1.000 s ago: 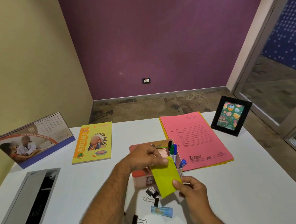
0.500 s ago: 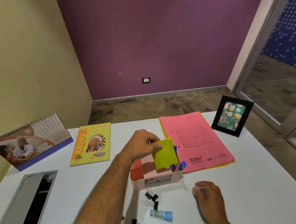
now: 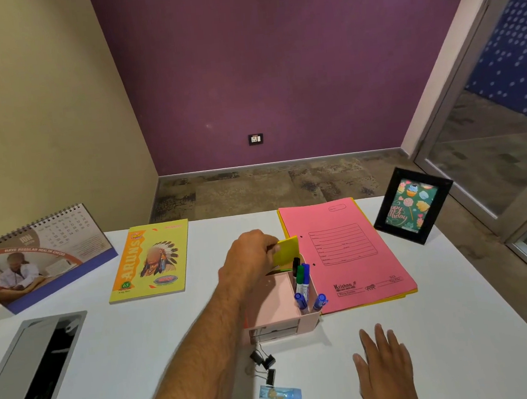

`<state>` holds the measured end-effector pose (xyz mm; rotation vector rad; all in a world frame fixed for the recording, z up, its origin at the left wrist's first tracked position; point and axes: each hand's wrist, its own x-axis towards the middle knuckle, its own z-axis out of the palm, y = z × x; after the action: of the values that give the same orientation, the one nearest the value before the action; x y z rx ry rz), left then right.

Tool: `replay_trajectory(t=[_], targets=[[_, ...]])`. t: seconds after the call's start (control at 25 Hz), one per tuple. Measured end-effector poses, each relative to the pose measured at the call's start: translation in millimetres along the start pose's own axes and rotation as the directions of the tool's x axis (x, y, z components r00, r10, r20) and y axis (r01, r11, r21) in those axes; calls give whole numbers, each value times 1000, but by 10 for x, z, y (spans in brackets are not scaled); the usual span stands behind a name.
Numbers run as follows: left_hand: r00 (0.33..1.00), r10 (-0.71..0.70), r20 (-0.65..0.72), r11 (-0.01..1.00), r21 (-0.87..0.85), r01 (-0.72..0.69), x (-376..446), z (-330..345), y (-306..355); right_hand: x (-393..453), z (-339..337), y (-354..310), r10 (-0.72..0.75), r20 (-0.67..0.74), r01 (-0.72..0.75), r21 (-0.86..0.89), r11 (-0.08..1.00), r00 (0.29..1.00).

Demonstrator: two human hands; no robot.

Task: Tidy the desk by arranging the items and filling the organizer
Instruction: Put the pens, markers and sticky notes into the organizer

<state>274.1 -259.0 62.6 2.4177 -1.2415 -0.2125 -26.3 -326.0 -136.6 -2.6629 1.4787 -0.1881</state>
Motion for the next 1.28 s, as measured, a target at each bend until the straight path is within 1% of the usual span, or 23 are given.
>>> replay_trajectory(t=[0.16,0.28,0.56,0.8,0.96,1.12,1.2,1.28], targets=[[996,-66,57,997,-37,68,-21,196,-39,5,21,4,-15,-5,15,1,1000,1000],[996,-63,67,997,-50,67,-44,234,-56,4,20,2,-25,27,25,7,1000,999],[999,-37,20,993,-111,39,-296,132,-132,-55,-78,47,-83,74,83,3,997,994],[999,-1,-33,984,-180,-5,-797,51,-243,-374,-150,165,-129,114,130,-2,992,985],[1000,-9,12,985,-174,11,-1190,61,-328,-629,-232,231,-134,126,135,-4,991,983],[998,13,67,980,-200,0,-1649,114,-415,-896,-315,245,-125,112,120,42,992,986],[993,29,117,984,-177,-8,-1882,168,-481,-1008,-334,255,-124,116,119,48,992,985],[977,36,212,993,-119,-11,-2096,238,-550,-1092,-332,275,-127,142,123,41,992,982]])
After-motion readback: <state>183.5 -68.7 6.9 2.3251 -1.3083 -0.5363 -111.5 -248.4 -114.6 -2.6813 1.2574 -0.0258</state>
